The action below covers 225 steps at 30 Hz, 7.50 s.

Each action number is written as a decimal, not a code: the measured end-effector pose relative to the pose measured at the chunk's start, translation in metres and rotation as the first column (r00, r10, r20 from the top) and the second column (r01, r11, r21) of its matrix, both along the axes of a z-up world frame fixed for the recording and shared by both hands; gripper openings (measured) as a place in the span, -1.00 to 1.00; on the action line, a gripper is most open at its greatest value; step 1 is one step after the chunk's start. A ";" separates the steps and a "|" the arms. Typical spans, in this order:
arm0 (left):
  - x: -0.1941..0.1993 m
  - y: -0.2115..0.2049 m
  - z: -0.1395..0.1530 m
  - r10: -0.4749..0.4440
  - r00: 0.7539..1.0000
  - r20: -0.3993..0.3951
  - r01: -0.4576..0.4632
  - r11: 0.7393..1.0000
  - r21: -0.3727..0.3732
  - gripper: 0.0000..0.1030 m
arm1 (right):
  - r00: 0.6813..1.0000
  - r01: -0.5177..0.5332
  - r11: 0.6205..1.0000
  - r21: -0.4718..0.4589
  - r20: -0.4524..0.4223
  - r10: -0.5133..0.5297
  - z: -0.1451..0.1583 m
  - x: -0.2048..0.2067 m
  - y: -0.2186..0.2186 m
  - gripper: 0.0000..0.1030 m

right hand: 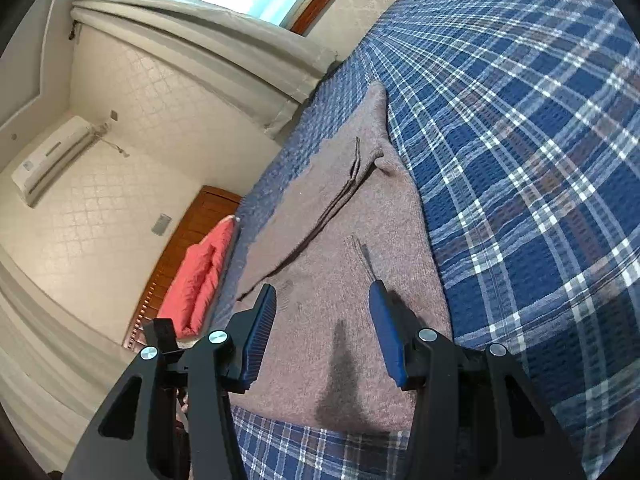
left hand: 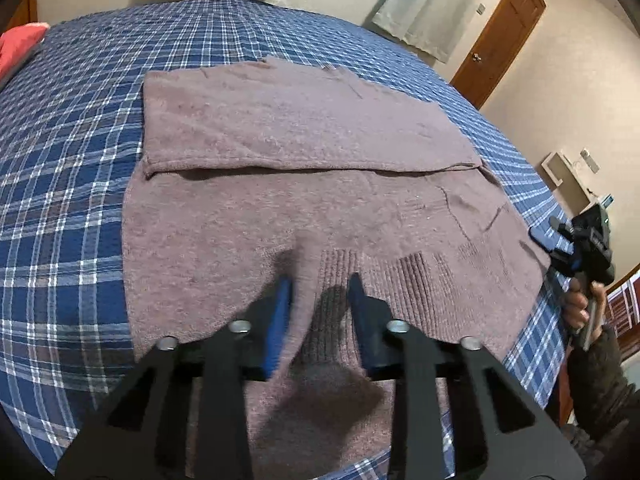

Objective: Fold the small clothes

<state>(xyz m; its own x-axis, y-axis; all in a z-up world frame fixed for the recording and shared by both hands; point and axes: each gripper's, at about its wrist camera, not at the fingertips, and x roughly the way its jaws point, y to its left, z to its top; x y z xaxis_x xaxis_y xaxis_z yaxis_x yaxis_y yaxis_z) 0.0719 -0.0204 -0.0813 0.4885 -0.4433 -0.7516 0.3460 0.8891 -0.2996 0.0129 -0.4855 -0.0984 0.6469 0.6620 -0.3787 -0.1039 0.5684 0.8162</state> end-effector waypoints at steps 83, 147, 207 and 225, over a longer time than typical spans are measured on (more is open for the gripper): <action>0.229 0.010 0.060 0.365 0.900 0.240 -0.414 0.887 0.204 -0.92 | 0.999 0.045 0.916 -0.398 0.013 -0.044 0.073 0.310 0.042 -0.91; 0.065 0.007 -0.010 0.403 0.905 0.135 -0.402 0.915 -0.038 0.22 | 0.997 0.073 0.956 -0.285 0.041 -0.064 0.010 0.125 0.048 0.22; 0.060 0.034 -0.018 0.391 0.916 0.088 -0.348 0.886 -0.306 0.43 | 0.987 -0.160 0.924 -0.347 -0.085 0.138 0.025 0.147 0.245 0.43; 0.058 0.035 -0.018 0.394 0.916 0.079 -0.350 0.877 -0.329 0.43 | 0.988 -0.131 0.879 -0.459 0.011 0.153 0.005 0.094 0.257 0.59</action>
